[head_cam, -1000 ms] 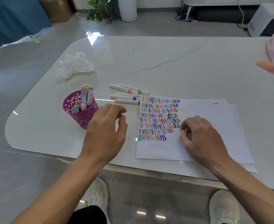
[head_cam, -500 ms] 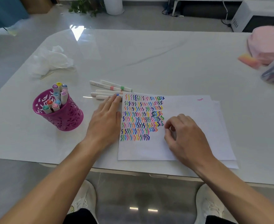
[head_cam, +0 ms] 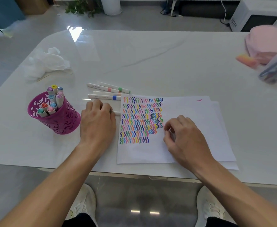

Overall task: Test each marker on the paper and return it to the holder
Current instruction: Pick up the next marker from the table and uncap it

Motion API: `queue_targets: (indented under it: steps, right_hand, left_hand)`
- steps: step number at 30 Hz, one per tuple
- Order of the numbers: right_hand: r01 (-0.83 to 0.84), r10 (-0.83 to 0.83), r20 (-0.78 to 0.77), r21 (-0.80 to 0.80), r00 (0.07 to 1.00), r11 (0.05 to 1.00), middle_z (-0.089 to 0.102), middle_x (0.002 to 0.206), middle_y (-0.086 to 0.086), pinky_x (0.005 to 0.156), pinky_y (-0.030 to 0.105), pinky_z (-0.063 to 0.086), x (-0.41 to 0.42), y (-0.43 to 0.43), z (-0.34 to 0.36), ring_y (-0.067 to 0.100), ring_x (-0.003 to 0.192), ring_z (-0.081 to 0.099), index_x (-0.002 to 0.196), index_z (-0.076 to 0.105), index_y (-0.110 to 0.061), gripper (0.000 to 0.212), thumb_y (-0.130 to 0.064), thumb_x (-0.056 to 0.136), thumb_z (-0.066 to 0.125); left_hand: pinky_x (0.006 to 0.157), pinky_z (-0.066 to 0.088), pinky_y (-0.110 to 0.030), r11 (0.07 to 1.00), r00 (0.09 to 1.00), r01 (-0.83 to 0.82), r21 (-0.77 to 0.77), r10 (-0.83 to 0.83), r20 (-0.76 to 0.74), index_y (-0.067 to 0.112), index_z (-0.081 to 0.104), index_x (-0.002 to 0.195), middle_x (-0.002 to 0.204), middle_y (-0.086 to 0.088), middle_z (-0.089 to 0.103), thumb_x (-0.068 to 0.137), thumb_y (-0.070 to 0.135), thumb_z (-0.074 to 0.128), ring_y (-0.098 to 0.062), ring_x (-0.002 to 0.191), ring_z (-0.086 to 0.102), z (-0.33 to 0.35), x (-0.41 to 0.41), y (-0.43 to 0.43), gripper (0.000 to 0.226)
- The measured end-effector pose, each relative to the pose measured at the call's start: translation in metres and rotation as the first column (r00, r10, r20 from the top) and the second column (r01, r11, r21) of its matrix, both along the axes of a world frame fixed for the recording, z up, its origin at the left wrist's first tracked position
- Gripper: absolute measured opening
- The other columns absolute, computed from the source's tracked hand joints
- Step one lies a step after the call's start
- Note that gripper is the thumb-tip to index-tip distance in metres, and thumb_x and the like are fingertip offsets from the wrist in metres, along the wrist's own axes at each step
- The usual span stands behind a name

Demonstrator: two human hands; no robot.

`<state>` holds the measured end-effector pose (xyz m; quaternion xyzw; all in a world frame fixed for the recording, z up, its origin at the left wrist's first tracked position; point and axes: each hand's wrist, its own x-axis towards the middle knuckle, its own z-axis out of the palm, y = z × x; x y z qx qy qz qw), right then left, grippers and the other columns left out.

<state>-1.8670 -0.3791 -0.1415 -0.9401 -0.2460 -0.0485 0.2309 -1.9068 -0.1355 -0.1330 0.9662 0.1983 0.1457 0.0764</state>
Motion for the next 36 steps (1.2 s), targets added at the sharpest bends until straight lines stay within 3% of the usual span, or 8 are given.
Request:
queue_targets:
  steps: [13,19,24,26,29,31,34,36]
  right_hand:
    - [0.029,-0.029,-0.008,-0.002,1.0,1.0,0.048,0.084,-0.007,0.065,0.027,0.04,0.0,0.002,0.0,0.014,0.08,0.043,0.092,0.064,-0.017,0.004,-0.015,0.088,0.065]
    - [0.025,-0.025,-0.023,-0.008,0.999,1.0,0.052,0.085,-0.005,0.065,0.029,0.043,0.0,0.002,0.002,0.015,0.081,0.043,0.092,0.063,-0.017,0.003,-0.016,0.09,0.064]
    - [0.019,-0.019,-0.015,0.006,1.0,1.0,0.055,0.084,-0.005,0.064,0.032,0.047,-0.001,0.001,0.005,0.015,0.08,0.047,0.091,0.063,-0.017,0.004,-0.015,0.089,0.066]
    - [-0.003,0.003,0.007,0.043,1.0,0.999,0.056,0.085,-0.006,0.065,0.032,0.048,-0.001,0.002,0.008,0.015,0.08,0.05,0.091,0.063,-0.018,0.005,-0.017,0.09,0.068]
    - [-0.064,0.064,0.007,0.122,0.998,0.99,0.053,0.086,-0.012,0.067,0.018,0.041,-0.002,0.004,0.014,0.007,0.08,0.047,0.094,0.063,-0.021,0.012,-0.032,0.096,0.067]
    - [-0.107,0.109,-0.004,0.167,0.994,0.98,0.055,0.09,-0.013,0.07,0.013,0.038,-0.003,0.005,0.016,0.003,0.082,0.046,0.098,0.064,-0.023,0.025,-0.047,0.097,0.061]
    - [-0.147,0.158,-0.034,0.218,0.987,0.965,0.061,0.094,-0.012,0.074,0.02,0.044,-0.007,0.008,0.019,0.003,0.084,0.05,0.107,0.066,-0.023,0.044,-0.062,0.097,0.05]
    - [-0.145,0.165,-0.055,0.258,0.985,0.955,0.063,0.095,-0.012,0.076,0.025,0.049,-0.009,0.008,0.021,0.004,0.084,0.054,0.112,0.066,-0.024,0.046,-0.064,0.097,0.048]
  left_hand:
    - [0.071,0.041,-0.04,0.999,0.998,-0.031,-0.013,0.03,-0.056,0.01,0.067,0.097,0.098,-0.008,0.059,0.092,0.01,0.065,-0.029,0.096,0.052,0.009,-0.009,0.001,0.005]
    - [0.066,0.036,-0.037,0.997,0.998,-0.034,-0.07,0.037,0.041,0.009,0.063,0.1,0.1,-0.008,0.058,0.095,0.012,0.062,-0.027,0.094,0.05,0.022,-0.013,-0.003,0.006]
    - [0.074,0.038,-0.029,0.959,0.971,0.142,-0.246,-0.087,0.222,0.014,0.064,0.103,0.101,0.005,0.062,0.097,0.015,0.061,-0.018,0.094,0.053,0.039,-0.013,-0.022,0.007]
    - [0.075,0.042,-0.024,0.919,0.946,0.227,-0.322,-0.13,0.296,0.016,0.065,0.103,0.097,0.009,0.063,0.097,0.016,0.063,-0.014,0.09,0.056,0.047,-0.014,-0.03,0.007]
    - [0.073,0.045,-0.012,0.796,0.925,0.308,-0.521,-0.122,0.36,0.021,0.065,0.104,0.095,0.011,0.068,0.097,0.017,0.063,-0.005,0.087,0.061,0.054,-0.014,-0.041,0.008]
    - [0.08,0.053,-0.022,0.681,0.924,0.342,-0.647,-0.116,0.365,0.025,0.064,0.107,0.095,0.011,0.07,0.097,0.016,0.062,-0.005,0.09,0.064,0.055,-0.014,-0.048,0.013]
    - [0.083,0.058,-0.04,0.551,0.942,0.327,-0.767,-0.124,0.313,0.024,0.067,0.11,0.094,0.007,0.071,0.098,0.015,0.061,-0.016,0.089,0.068,0.052,-0.015,-0.055,0.016]
    - [0.081,0.059,-0.043,0.48,0.95,0.31,-0.82,-0.145,0.275,0.023,0.069,0.108,0.093,0.007,0.072,0.097,0.014,0.063,-0.02,0.088,0.07,0.049,-0.016,-0.058,0.015]
